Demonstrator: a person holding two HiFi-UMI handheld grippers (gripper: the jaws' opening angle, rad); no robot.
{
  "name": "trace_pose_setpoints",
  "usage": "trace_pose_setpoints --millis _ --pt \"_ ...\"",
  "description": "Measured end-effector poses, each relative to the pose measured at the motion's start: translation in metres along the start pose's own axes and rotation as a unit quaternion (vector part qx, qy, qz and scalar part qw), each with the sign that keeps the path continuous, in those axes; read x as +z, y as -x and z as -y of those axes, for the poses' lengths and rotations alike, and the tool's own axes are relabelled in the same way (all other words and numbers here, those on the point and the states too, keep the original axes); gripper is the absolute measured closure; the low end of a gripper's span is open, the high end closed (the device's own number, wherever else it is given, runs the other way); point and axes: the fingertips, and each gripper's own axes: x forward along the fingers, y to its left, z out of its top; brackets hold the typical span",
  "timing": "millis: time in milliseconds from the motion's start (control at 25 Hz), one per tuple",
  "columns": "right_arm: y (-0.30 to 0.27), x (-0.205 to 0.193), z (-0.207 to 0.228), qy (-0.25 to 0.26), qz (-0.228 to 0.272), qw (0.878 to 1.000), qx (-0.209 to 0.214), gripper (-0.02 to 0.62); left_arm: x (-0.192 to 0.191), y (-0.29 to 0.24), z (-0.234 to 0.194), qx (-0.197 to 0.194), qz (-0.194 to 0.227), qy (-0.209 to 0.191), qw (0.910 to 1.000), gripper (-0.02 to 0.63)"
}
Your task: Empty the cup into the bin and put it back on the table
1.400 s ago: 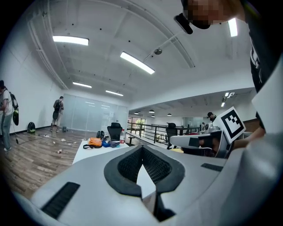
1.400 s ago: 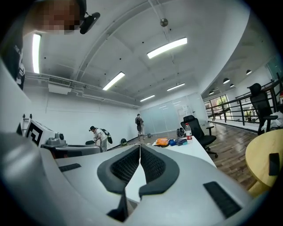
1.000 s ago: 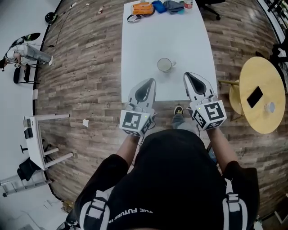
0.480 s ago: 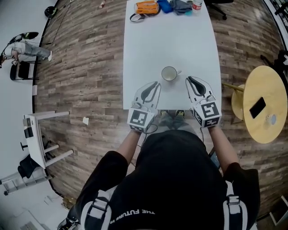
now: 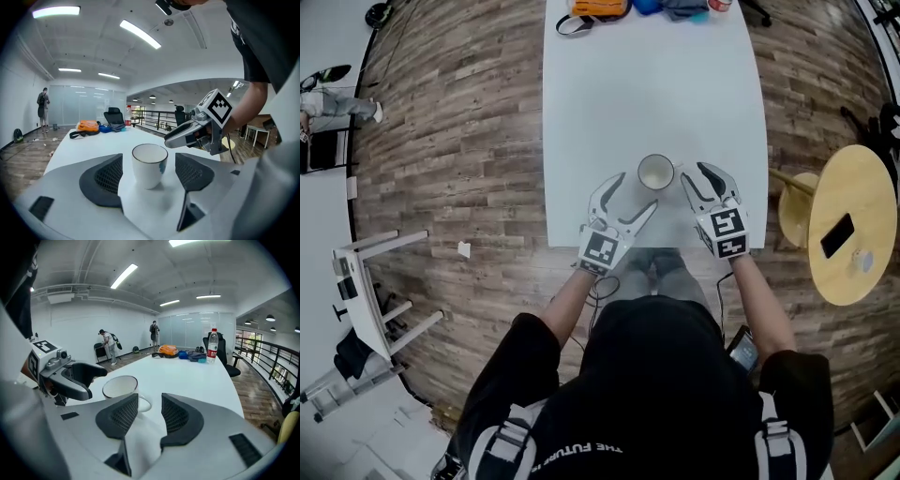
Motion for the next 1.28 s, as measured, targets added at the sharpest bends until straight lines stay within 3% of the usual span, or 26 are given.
trace_pose_setpoints --millis 160,520,880,1040,1280 --pt "-0.037 -0.022 0.005 0.035 -0.035 0.999 0.002 0.451 -0.029 -0.03 -0.005 -0.033 -0.013 -0.039 0.9986 0.238" --pt "-0.066 -0.022 0.01 0.046 -0.018 0.999 0.02 0.453 -0.043 -0.062 -0.008 -0.068 -0.005 -0.022 0.9974 0.233" --pt "-0.073 -0.023 0.004 0.066 0.0 0.994 0.085 0.463 -0.035 -0.07 -0.006 -0.094 0.007 -0.008 0.9955 0.235" --pt "-0.083 -0.017 -0.003 0.099 0.019 0.987 0.126 0.514 -0.035 -0.071 -0.018 -0.096 0.011 -0.009 0.9953 0.235" --pt "-0.082 -0.015 -0.003 0.125 0.031 0.982 0.14 0.508 -0.034 -0.073 -0.018 -0.11 0.009 -0.009 0.9939 0.235"
